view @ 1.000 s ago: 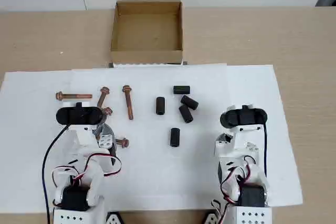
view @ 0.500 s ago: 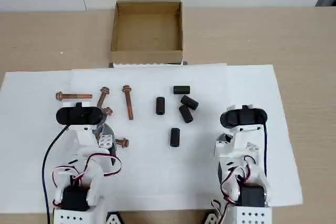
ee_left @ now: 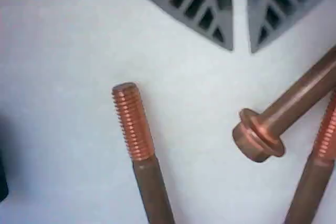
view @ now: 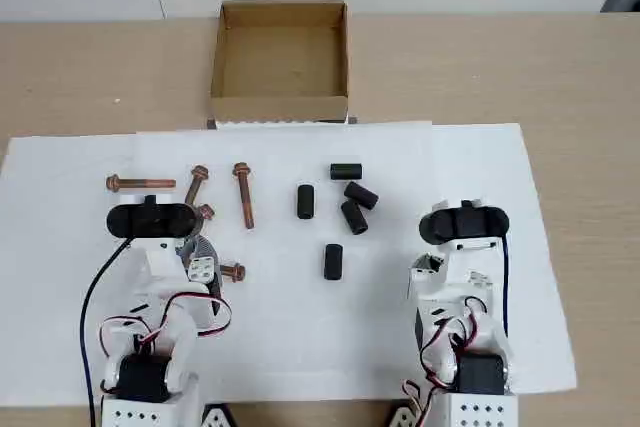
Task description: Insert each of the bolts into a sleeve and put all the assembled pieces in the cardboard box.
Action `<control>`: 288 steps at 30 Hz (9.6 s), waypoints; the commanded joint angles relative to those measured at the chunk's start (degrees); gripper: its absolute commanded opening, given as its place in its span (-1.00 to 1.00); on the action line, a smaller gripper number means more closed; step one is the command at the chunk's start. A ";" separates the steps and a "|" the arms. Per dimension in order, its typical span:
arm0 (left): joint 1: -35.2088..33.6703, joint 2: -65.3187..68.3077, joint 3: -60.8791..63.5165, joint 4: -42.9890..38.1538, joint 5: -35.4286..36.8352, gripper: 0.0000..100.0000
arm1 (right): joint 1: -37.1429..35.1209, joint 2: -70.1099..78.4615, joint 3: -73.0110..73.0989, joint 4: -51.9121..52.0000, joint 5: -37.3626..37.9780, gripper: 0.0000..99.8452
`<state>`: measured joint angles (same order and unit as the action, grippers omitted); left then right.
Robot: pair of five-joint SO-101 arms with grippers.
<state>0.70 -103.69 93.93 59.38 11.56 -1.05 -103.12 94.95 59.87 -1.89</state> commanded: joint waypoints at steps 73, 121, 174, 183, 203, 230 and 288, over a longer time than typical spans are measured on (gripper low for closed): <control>-6.42 54.51 -72.66 26.90 -9.14 -0.98 | -2.33 -0.84 0.00 -2.77 -0.26 -0.99; -7.65 67.16 -72.48 32.44 -19.43 -0.98 | -9.10 80.48 -73.23 10.77 9.93 -0.99; -11.08 67.25 -56.31 19.78 -22.07 -0.98 | -17.89 133.49 -114.20 21.14 39.30 -0.72; -11.08 67.25 -56.31 19.78 -22.15 -0.98 | -18.24 137.54 -114.20 21.41 39.21 -0.89; -10.73 67.25 -56.48 20.84 -21.80 -0.98 | -18.77 130.86 -128.18 38.90 20.31 -0.99; -8.53 101.27 -97.10 40.97 -19.69 -0.99 | 0.31 102.46 -101.98 38.99 16.53 -0.99; 5.80 149.63 -131.03 36.31 9.76 -0.99 | 10.68 100.09 -89.05 27.38 16.97 -0.99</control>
<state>7.12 45.93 -35.65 97.45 21.23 9.32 -0.44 6.07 88.09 15.16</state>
